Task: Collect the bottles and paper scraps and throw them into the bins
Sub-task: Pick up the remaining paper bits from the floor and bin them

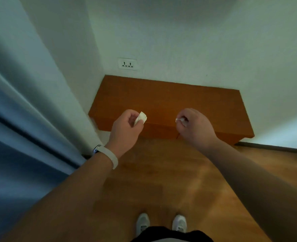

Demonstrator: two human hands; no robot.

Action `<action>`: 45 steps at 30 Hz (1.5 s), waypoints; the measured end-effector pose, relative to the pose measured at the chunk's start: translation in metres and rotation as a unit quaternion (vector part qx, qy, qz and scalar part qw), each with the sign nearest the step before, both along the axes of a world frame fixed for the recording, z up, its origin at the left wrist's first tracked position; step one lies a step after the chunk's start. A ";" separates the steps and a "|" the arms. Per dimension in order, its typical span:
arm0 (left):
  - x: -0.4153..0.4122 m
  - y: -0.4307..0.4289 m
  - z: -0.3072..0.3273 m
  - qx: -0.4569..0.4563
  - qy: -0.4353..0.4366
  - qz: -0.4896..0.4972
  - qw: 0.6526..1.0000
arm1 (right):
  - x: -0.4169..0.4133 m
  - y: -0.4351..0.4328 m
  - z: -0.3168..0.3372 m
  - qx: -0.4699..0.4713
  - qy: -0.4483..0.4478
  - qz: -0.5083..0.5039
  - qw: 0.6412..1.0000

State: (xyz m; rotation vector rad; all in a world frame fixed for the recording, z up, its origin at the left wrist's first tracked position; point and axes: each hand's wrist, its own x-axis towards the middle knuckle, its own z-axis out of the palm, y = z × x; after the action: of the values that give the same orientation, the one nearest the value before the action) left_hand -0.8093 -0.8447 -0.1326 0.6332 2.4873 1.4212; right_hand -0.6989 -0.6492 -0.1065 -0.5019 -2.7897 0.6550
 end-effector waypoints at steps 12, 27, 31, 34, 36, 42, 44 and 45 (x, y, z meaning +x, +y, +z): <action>0.031 0.128 0.025 0.050 0.035 -0.200 0.978 | 0.106 0.074 0.032 0.032 0.025 -0.229 0.973; 0.230 0.326 0.064 0.067 0.054 -0.401 0.912 | 0.356 0.187 0.058 0.066 0.053 -0.404 0.911; 0.312 0.370 0.067 0.068 0.064 -0.440 0.893 | 0.438 0.209 0.062 0.060 0.073 -0.451 0.887; 0.370 0.394 0.067 0.074 0.070 -0.463 0.880 | 0.496 0.220 0.059 0.053 0.082 -0.484 0.870; 0.405 0.406 0.067 0.078 0.071 -0.482 0.870 | 0.531 0.224 0.055 0.048 0.082 -0.506 0.857; 0.483 0.438 0.065 0.065 0.081 -0.548 0.830 | 0.612 0.225 0.049 0.019 0.109 -0.569 0.815; 0.502 0.453 0.066 0.063 0.087 -0.564 0.818 | 0.631 0.226 0.047 0.017 0.120 -0.589 0.799; 0.511 0.461 0.067 0.062 0.091 -0.572 0.813 | 0.641 0.227 0.046 0.013 0.124 -0.601 0.790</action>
State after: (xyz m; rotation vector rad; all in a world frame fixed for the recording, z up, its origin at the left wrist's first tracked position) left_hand -0.2980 -0.3842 -0.0655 1.9052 1.4606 0.9840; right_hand -0.0583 -0.4220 -0.0608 -1.7602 -1.6556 0.3017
